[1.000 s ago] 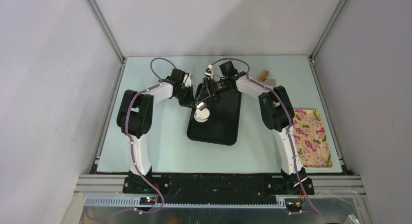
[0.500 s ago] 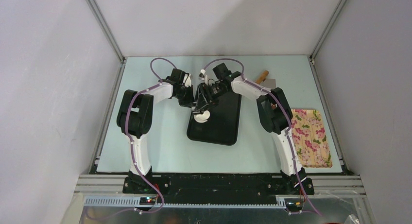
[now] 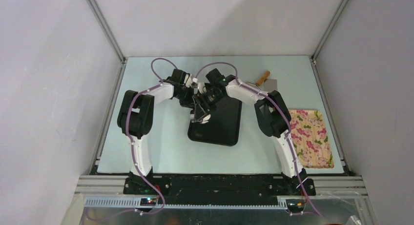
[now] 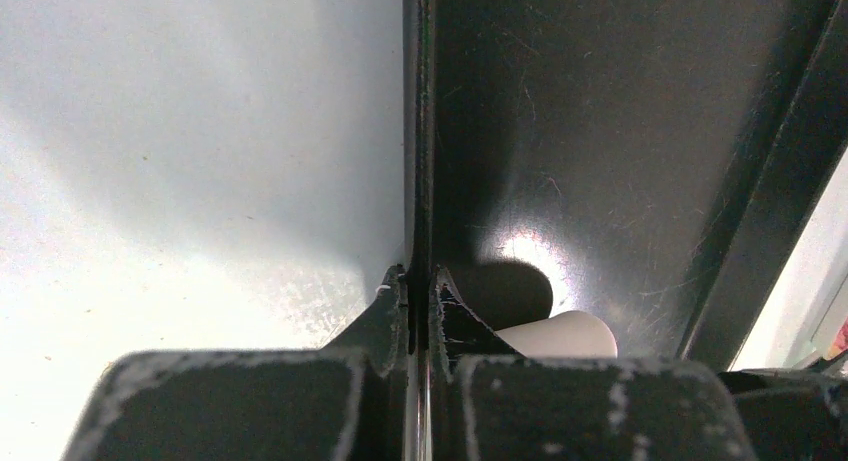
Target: Roll out the dumpling wrappers from the dough
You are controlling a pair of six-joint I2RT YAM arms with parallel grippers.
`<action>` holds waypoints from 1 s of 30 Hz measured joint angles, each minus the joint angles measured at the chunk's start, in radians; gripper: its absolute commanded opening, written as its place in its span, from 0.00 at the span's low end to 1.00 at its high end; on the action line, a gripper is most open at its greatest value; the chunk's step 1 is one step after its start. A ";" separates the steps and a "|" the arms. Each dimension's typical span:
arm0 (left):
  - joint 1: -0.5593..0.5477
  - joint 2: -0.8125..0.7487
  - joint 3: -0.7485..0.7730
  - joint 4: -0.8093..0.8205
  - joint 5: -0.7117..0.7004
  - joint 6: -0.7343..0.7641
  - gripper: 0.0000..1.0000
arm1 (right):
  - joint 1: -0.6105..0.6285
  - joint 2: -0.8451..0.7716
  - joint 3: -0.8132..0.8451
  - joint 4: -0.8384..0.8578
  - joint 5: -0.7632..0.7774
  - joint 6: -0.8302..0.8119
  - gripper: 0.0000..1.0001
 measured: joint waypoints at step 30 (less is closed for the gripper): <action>0.000 0.000 0.000 0.001 0.001 0.000 0.01 | -0.001 -0.287 -0.085 -0.296 0.280 -0.459 0.00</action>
